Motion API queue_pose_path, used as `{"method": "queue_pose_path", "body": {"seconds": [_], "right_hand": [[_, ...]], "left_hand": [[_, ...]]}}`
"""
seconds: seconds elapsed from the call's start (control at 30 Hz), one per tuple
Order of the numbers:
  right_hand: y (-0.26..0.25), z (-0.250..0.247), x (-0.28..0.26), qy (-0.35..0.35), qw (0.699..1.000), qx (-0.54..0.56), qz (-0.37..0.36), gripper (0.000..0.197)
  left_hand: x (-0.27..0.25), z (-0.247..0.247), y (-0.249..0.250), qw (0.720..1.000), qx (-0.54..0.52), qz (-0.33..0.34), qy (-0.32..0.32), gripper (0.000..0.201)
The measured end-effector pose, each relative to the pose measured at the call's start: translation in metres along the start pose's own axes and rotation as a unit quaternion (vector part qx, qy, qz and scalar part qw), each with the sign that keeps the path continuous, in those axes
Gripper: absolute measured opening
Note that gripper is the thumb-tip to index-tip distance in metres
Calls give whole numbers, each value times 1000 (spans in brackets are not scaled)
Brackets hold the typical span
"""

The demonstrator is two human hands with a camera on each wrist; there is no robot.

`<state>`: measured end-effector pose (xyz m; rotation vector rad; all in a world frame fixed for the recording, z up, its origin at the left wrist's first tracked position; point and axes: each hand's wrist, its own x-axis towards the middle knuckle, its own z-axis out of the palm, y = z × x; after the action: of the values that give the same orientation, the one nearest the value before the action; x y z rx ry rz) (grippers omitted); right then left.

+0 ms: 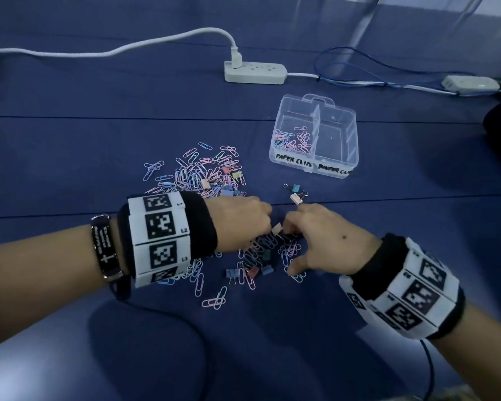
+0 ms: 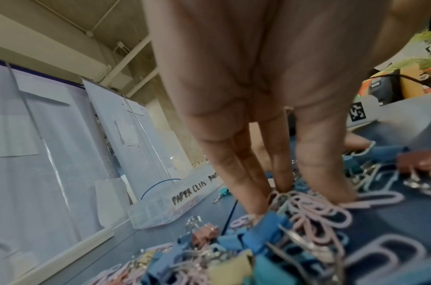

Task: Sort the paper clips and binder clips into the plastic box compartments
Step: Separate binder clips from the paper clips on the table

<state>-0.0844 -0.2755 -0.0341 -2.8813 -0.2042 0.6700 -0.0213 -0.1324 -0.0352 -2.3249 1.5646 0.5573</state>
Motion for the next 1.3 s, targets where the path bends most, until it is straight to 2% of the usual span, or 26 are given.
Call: {"method": "queue_pose_path", "body": {"seconds": [0.1, 0.27, 0.43, 0.63, 0.83, 1.03, 1.17, 1.3], "right_hand": [[-4, 2, 0, 3, 1000, -9, -20, 48], [-3, 4, 6, 25, 998, 37, -42, 12], [-1, 4, 6, 27, 998, 33, -54, 22], [-5, 5, 8, 7, 998, 31, -46, 18], [-5, 4, 10, 2, 998, 59, -31, 18], [4, 2, 11, 11, 993, 114, -17, 19], [7, 2, 10, 25, 992, 125, -19, 18], [10, 1, 9, 46, 991, 119, -28, 16]], "left_hand": [[2, -2, 4, 1000, -7, 1, 17, 30], [10, -9, -8, 987, -151, -30, 45, 22], [11, -9, -20, 969, -228, -74, 60, 14], [-1, -6, -20, 949, -302, -79, 52, 23], [-3, -1, -3, 976, -210, -42, 30, 37], [-13, 5, 2, 980, -197, -9, 35, 39], [-16, 8, 3, 989, -149, 16, 21, 49], [-16, 11, 8, 994, -98, 29, 26, 45]]}}
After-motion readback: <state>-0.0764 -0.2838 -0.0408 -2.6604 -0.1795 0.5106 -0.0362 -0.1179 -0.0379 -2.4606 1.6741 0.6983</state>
